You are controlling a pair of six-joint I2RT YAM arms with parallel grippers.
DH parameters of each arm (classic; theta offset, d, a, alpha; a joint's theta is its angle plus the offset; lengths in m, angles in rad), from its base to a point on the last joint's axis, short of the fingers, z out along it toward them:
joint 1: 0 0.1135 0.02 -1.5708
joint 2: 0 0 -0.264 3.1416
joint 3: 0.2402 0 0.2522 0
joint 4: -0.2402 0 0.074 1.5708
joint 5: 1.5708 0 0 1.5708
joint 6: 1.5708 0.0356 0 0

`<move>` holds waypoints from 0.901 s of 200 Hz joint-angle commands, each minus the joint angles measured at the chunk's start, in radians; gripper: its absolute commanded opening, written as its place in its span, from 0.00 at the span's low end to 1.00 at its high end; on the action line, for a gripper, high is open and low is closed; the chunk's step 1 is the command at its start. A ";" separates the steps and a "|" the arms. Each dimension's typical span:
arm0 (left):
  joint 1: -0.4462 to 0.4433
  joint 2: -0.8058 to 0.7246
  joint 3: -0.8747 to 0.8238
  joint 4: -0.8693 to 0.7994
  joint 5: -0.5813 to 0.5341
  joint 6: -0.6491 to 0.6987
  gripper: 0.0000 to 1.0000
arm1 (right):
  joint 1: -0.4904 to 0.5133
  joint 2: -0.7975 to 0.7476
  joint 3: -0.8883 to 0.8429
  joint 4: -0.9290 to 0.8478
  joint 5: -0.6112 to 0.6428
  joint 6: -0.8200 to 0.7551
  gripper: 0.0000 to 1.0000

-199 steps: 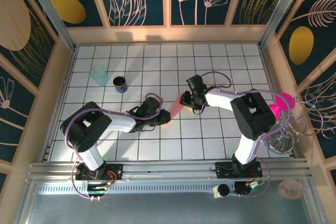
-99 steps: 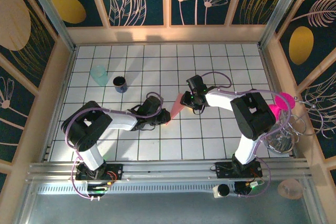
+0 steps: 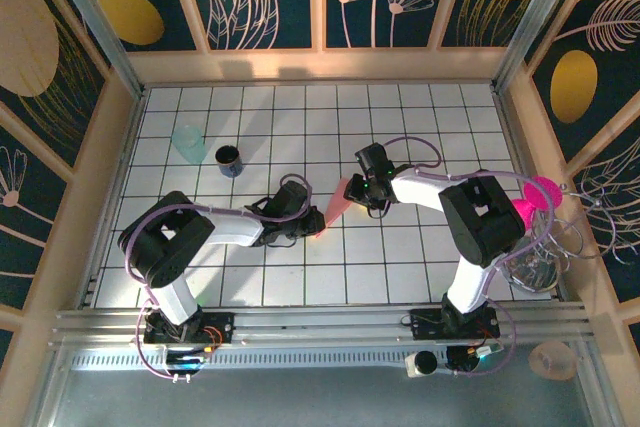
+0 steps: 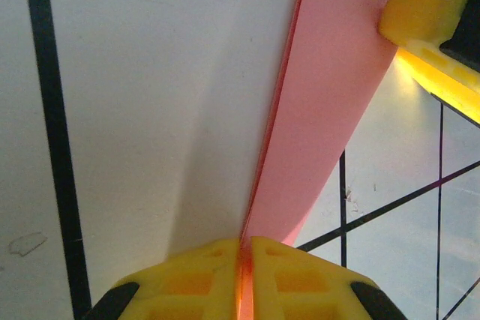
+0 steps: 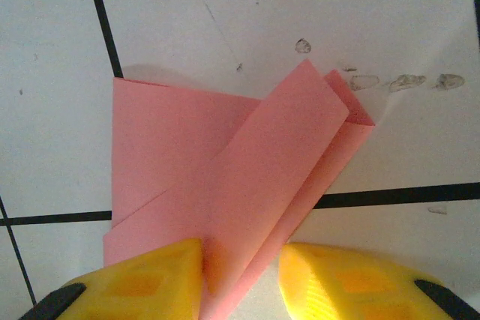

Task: Fold a paper plane with a square sheet of paper (pick it up from the middle)
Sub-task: Fold the wing for the fifth time at the center of the table.

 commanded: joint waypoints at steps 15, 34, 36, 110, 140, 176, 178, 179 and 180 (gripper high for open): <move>-0.005 0.146 0.003 -0.074 -0.089 0.046 0.13 | 0.001 0.145 -0.058 0.053 0.034 0.008 0.36; -0.005 0.155 0.009 -0.100 -0.096 0.059 0.14 | 0.001 0.123 -0.045 0.048 0.027 0.007 0.36; -0.005 0.156 0.010 -0.104 -0.098 0.061 0.14 | 0.001 0.120 -0.043 0.046 0.026 0.007 0.37; -0.006 0.195 0.013 -0.163 -0.113 0.089 0.13 | -0.003 -0.130 0.005 0.010 -0.009 -0.024 0.45; -0.005 0.197 0.020 -0.165 -0.113 0.092 0.13 | -0.002 -0.250 -0.034 0.043 -0.059 -0.041 0.46; -0.006 0.193 0.025 -0.170 -0.114 0.093 0.12 | 0.048 -0.273 -0.063 0.117 -0.135 -0.041 0.35; -0.005 0.193 0.025 -0.169 -0.114 0.093 0.13 | 0.052 -0.270 -0.062 0.119 -0.137 -0.041 0.34; -0.005 0.193 0.025 -0.170 -0.114 0.093 0.13 | 0.053 -0.268 -0.062 0.120 -0.138 -0.041 0.34; -0.006 0.193 0.024 -0.171 -0.114 0.093 0.13 | 0.055 -0.267 -0.061 0.122 -0.139 -0.041 0.34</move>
